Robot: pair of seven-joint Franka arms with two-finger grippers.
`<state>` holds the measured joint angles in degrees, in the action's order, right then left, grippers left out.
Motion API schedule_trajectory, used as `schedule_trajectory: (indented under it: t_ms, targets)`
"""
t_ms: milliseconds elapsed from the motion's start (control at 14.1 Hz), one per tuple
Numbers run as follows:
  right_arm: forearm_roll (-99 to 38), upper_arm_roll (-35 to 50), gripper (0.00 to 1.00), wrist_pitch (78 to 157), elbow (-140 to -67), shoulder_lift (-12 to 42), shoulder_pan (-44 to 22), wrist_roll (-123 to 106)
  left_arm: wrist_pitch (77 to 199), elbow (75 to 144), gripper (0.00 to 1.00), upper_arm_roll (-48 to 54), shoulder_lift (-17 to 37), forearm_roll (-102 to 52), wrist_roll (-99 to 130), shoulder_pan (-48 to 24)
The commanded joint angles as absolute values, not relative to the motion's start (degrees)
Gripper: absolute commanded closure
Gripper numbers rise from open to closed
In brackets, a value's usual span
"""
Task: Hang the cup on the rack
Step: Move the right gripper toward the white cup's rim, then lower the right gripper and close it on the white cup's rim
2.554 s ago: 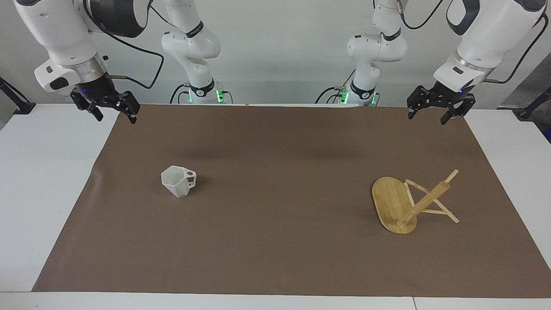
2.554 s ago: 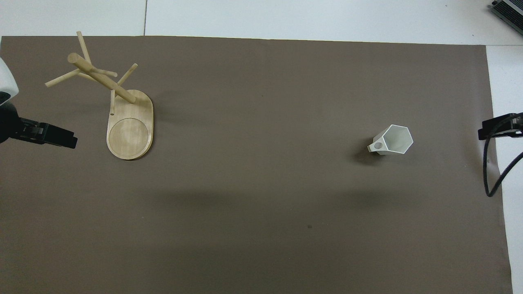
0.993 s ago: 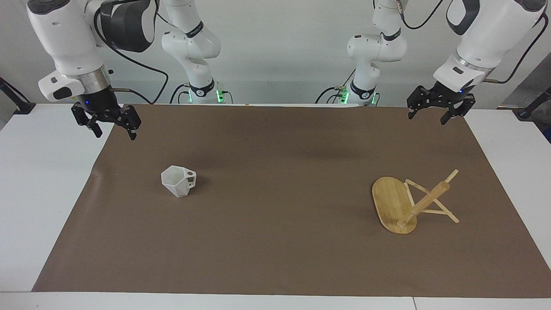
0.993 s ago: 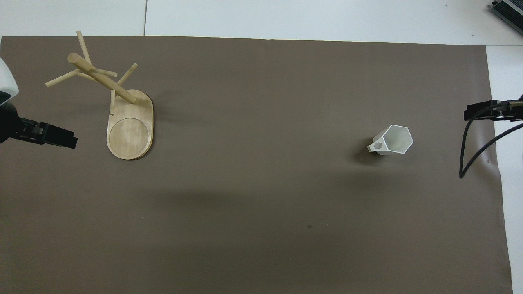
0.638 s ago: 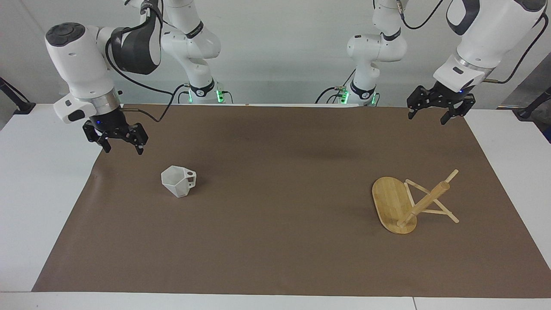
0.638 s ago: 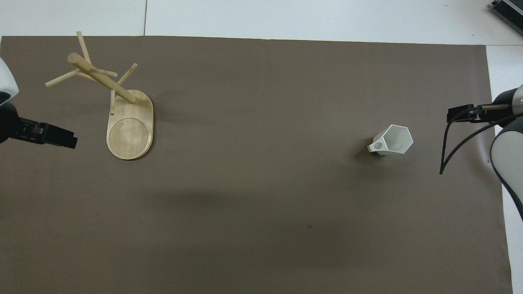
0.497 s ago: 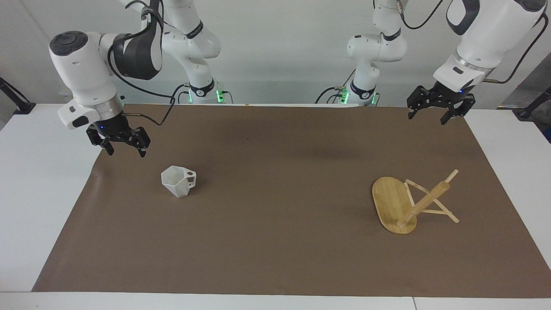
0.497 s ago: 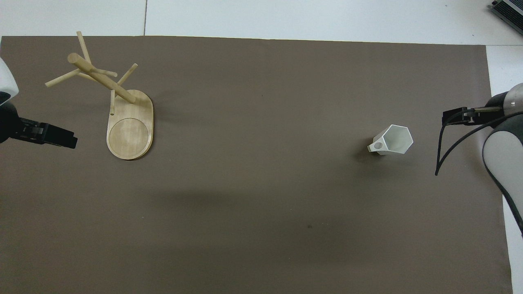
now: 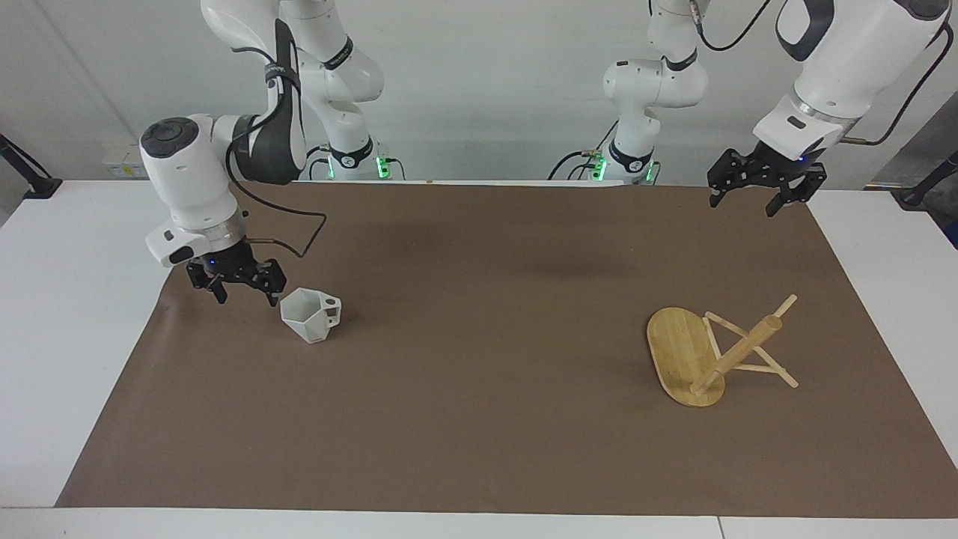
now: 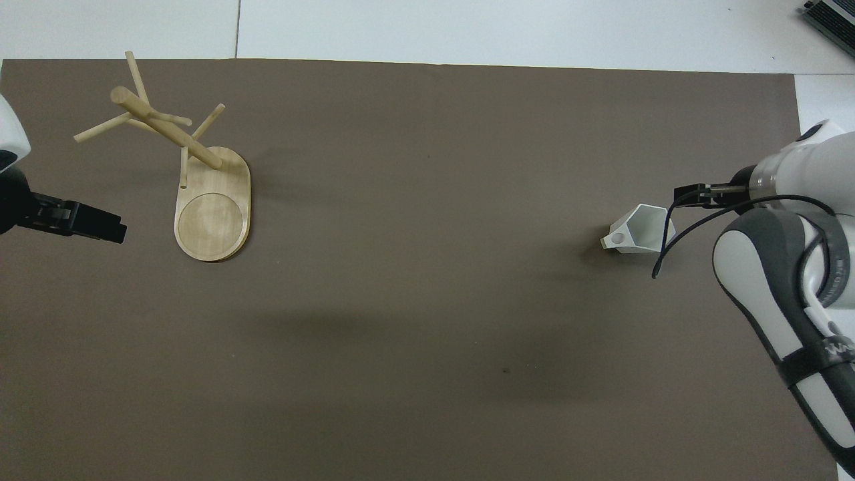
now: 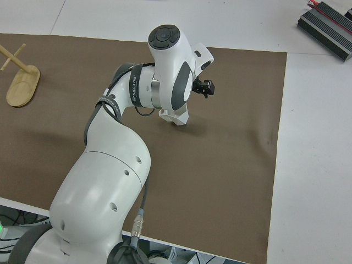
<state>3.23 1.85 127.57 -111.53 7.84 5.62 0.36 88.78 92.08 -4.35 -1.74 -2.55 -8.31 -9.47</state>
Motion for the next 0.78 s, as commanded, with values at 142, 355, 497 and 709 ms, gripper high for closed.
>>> schedule_trajectory:
  t_ms: [142,355,497,709]
  targets:
    - [2.90,3.25,0.00,131.48,-113.03,9.58,5.89,1.84,88.42,93.16,0.00,-4.57,-2.99,-1.32,-7.65,-9.84]
    - [2.90,3.43,0.00,134.99,-115.48,10.55,5.89,1.67,88.42,93.25,0.00,-4.57,-2.99,-1.32,-7.65,-9.84]
    - [2.90,3.43,0.00,135.44,-116.10,10.63,5.89,1.32,88.42,93.16,0.00,-4.57,-2.99,-1.32,-7.65,-9.84]
    - [2.90,3.43,0.00,136.49,-117.51,10.55,5.98,0.88,88.42,93.25,0.00,-4.57,-2.99,-1.32,-7.65,-9.84]
